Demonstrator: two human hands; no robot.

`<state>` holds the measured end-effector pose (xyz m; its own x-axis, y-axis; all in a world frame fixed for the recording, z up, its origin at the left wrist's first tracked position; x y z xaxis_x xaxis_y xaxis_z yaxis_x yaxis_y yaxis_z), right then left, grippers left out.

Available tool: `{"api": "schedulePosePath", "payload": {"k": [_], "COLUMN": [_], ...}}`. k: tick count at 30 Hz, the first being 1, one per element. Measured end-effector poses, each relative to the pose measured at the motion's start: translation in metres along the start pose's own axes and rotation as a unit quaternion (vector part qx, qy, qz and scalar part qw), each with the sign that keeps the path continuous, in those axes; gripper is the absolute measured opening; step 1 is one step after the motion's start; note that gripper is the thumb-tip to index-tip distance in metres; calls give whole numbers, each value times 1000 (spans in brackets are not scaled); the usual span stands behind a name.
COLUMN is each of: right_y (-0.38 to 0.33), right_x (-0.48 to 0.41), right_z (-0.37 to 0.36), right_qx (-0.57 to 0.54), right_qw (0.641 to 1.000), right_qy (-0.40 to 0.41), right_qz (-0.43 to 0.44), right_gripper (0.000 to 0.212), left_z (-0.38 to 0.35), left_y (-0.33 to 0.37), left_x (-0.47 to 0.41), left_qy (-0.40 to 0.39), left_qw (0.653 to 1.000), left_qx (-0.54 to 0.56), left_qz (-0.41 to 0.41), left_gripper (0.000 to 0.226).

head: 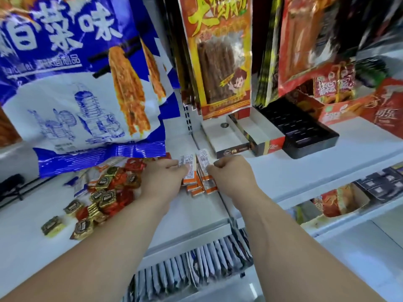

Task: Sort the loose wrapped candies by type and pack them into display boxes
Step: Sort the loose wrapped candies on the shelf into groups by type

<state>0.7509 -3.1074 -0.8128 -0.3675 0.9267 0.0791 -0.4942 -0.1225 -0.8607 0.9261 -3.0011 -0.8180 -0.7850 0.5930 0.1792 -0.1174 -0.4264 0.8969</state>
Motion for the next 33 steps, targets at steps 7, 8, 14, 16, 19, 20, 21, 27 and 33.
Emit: {"api": "schedulePosePath", "payload": {"k": [7, 8, 14, 16, 19, 20, 21, 27, 33], "right_y": [-1, -2, -50, -68, -93, -102, -111, -158, -187], "right_x": [-2, -2, 13, 21, 46, 56, 66, 69, 13], "right_z": [-3, -1, 13, -10, -60, -77, -93, -158, -222], "right_qx": [2, 7, 76, 76, 97, 107, 109, 120, 253], "right_qw": [1000, 1000, 983, 984, 977, 972, 967, 954, 925], "right_qy": [12, 20, 137, 98, 13, -14, -40, -105, -146], "right_qz": [6, 5, 98, 131, 188, 208, 228, 252, 243], "right_gripper": [31, 30, 29, 25, 22, 21, 20, 20, 32], "left_z": [-4, 1, 73, 116, 189, 211, 229, 270, 257], "left_y": [7, 8, 3, -2, -22, -30, -37, -75, -72], "left_x": [10, 11, 23, 26, 23, 21, 17, -25, -62], "left_qy": [-3, -1, 7, 40, 107, 123, 132, 95, 39], "left_qw": [1000, 1000, 995, 988, 987, 986, 986, 986, 971], "left_qx": [0, -2, -77, -119, -77, -66, -66, -132, -222], "left_qz": [-18, -18, -67, -95, -93, -85, -78, -36, -86], "left_gripper": [52, 55, 24, 15, 16, 17, 17, 46, 59]}}
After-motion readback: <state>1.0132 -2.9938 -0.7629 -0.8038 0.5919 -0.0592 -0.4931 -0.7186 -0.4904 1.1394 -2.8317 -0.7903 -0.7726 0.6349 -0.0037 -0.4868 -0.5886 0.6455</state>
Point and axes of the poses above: each hand's wrist, its own x-axis away from the middle knuckle, its own z-axis out of the back of the hand, y = z × x, the point moved 9 cm from there along -x, towards the middle knuckle, and after that the axes turned 1 degree about z, right-handed, at the moved point
